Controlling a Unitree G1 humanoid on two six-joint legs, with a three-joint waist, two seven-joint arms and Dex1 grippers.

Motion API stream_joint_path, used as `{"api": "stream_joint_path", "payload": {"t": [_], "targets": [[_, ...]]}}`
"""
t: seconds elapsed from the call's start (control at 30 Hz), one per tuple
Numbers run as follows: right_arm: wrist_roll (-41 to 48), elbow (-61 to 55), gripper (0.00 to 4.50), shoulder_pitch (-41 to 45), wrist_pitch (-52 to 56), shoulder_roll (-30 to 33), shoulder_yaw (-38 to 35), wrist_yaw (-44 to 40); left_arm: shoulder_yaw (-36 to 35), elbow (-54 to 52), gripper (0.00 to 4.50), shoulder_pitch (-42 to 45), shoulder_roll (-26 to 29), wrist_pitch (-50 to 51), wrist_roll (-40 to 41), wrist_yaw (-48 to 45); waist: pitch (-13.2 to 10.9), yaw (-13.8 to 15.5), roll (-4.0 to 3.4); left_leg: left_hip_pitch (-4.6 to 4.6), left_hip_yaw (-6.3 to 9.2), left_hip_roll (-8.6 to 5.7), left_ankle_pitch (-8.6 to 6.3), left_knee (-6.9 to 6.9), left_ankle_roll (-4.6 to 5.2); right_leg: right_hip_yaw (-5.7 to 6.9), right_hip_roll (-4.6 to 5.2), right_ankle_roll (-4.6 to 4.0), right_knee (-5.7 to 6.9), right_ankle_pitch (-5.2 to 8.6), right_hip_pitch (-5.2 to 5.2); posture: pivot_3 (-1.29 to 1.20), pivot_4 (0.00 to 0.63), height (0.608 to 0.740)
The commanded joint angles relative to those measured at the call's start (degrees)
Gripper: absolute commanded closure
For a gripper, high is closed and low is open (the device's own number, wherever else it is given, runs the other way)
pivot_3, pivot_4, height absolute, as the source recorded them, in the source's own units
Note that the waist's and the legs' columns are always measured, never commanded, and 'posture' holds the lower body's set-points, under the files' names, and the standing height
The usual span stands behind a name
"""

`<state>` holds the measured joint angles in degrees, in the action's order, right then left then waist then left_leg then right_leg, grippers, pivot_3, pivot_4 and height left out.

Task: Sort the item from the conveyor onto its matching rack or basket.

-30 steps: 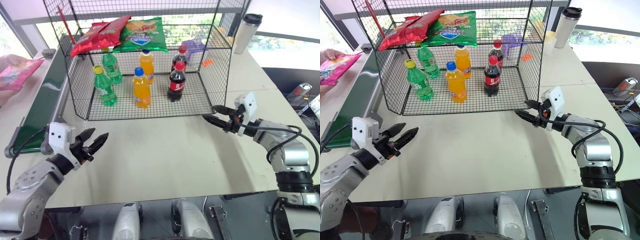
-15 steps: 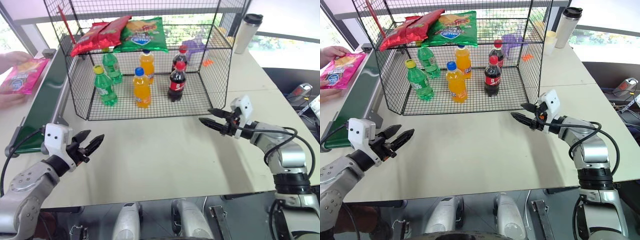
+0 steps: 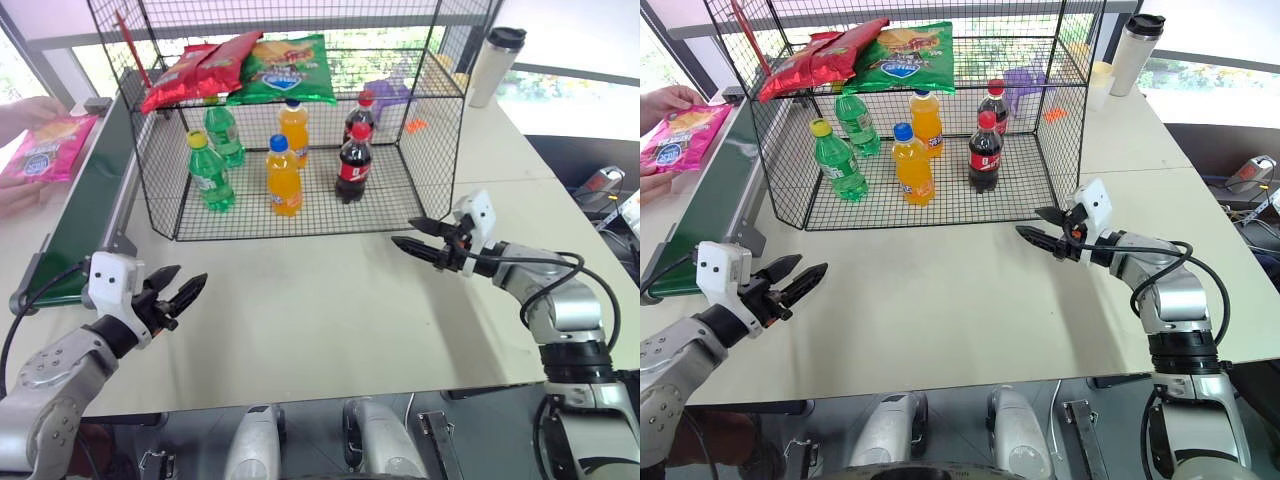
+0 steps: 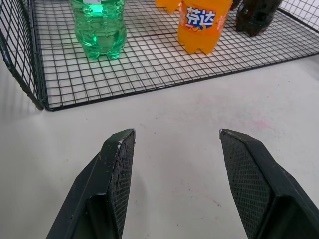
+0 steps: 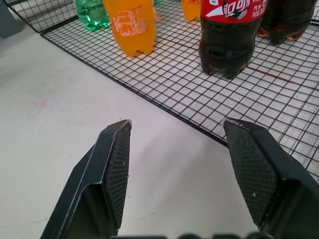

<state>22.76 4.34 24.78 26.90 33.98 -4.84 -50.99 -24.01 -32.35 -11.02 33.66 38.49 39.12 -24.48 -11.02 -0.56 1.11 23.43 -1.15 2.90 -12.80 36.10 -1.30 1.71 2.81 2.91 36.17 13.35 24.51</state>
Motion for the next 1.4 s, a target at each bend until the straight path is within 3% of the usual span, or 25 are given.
{"api": "stream_joint_path", "payload": {"t": [0.03,1.1,1.27,1.3,1.4], "targets": [[0.38,-0.67,1.52,1.06,-1.13,-0.18,-0.69,0.09,-1.40,-2.13,1.71,-0.43,0.22,-0.82,-0.15,0.22,0.00,0.00,0.00,0.00,0.00,0.00,0.00,0.00,0.00,0.00,0.00,0.00,0.00,0.00,0.00,0.00,0.150,0.740],[-0.48,-0.41,1.52,1.82,-1.51,-0.42,0.12,0.43,-1.98,-3.71,1.71,-1.40,0.05,-1.14,-0.99,0.11,0.00,-0.03,0.00,0.00,0.00,0.00,0.00,0.00,0.00,0.00,0.00,0.00,0.00,0.00,0.00,0.00,0.150,0.740],[9.78,-3.58,1.52,8.35,9.73,-0.08,-2.29,-3.46,-11.83,-8.43,1.71,-1.52,5.11,-0.06,-0.10,0.38,-0.01,-0.19,0.01,0.01,0.00,0.05,0.00,0.01,0.00,0.00,-0.04,-0.07,0.02,-0.05,0.04,0.00,0.150,0.740],[10.27,-3.92,1.52,9.45,10.44,0.12,-1.54,-4.38,-14.63,-8.40,1.71,-2.84,7.23,-1.37,-2.82,-0.69,-0.01,-0.26,0.01,0.01,0.00,0.07,0.00,0.01,0.00,0.00,-0.06,-0.08,0.02,-0.05,0.05,0.00,0.150,0.740],[11.74,-3.41,1.52,14.09,11.56,-2.38,0.77,-5.94,-24.58,-6.16,1.71,-12.84,14.57,-11.82,-21.07,-5.43,0.02,-0.66,-0.01,0.00,-0.05,0.13,-0.01,-0.13,0.00,-0.02,-0.14,-0.11,-0.01,-0.05,0.17,0.00,0.150,0.740]]}}
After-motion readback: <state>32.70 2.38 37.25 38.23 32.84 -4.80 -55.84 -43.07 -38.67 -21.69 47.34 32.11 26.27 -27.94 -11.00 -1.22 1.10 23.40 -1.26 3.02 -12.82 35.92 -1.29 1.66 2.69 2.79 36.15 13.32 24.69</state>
